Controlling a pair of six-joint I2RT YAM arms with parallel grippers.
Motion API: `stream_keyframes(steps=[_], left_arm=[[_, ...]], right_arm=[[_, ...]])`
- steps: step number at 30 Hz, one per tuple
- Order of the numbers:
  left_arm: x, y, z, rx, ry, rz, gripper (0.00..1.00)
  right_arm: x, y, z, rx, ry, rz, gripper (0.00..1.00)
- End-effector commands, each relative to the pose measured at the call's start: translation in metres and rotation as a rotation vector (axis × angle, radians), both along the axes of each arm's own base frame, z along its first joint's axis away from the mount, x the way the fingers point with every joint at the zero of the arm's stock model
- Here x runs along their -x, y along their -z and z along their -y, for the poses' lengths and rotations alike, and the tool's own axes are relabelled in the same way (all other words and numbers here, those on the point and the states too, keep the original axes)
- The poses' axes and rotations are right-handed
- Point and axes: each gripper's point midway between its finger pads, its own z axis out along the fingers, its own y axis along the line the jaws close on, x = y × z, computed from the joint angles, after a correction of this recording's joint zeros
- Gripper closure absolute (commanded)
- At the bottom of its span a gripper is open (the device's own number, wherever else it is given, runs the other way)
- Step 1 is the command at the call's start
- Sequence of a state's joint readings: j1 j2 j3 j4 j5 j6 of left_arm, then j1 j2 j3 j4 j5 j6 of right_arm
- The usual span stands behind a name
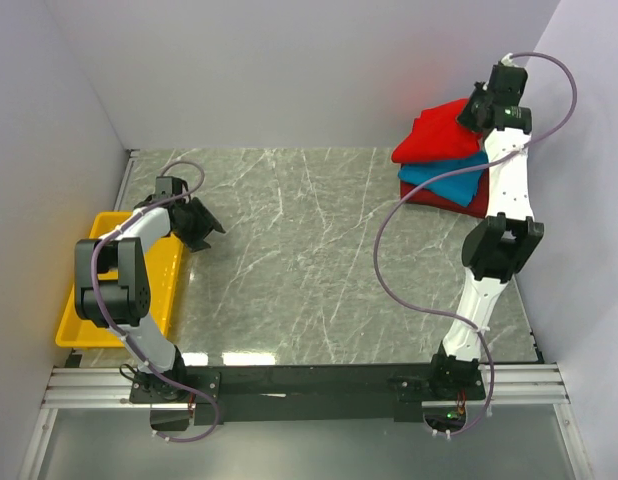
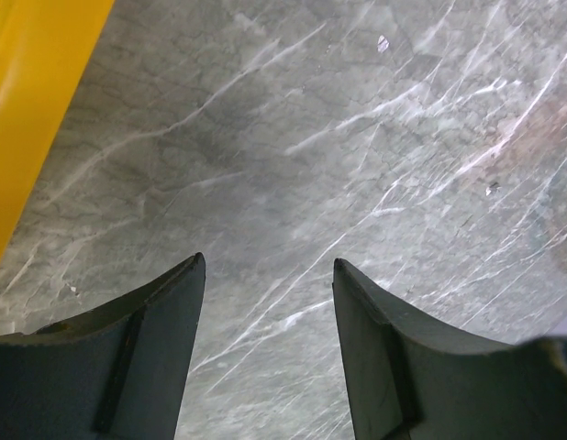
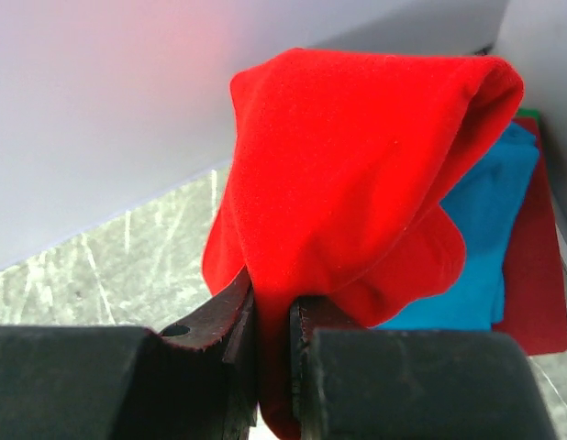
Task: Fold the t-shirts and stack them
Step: Neatly place the folded tshirt to the corner
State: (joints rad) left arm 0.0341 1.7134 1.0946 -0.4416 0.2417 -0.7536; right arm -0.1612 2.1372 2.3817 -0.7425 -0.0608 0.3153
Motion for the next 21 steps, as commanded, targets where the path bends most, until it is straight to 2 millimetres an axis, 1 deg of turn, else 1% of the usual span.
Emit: stream_keyframes(steps=[1, 2, 4, 7, 11, 15, 21], left_arm=[[-0.005, -0.024, 0.003, 0.016, -0.003, 0.080, 0.37], [-0.003, -0.022, 0.002, 0.015, -0.006, 0.072, 0.37], [-0.003, -0.024, 0.002, 0.013, -0.007, 0.078, 0.37], [0.001, -0.024, 0.001, 0.008, -0.010, 0.077, 0.37], [0.004, -0.026, 0.000, 0.004, -0.014, 0.076, 0.37], [0.005, -0.029, -0.001, -0.003, -0.011, 0.086, 0.36], [0.004, -0.040, -0.001, -0.008, -0.003, 0.118, 0.36]], right_arm=[[0.002, -0.007, 0.006, 0.020, 0.000, 0.030, 1.00], [0.001, -0.002, 0.007, 0.018, 0.002, 0.019, 1.00], [0.000, 0.014, 0.013, 0.013, 0.012, -0.018, 1.00], [0.001, 0.027, 0.019, 0.016, 0.035, -0.046, 1.00], [0.004, 0.035, 0.027, 0.035, 0.069, -0.066, 1.00], [0.010, 0.043, 0.043, 0.086, 0.132, -0.104, 1.00], [0.021, 0.064, 0.062, 0.154, 0.213, -0.182, 1.00]])
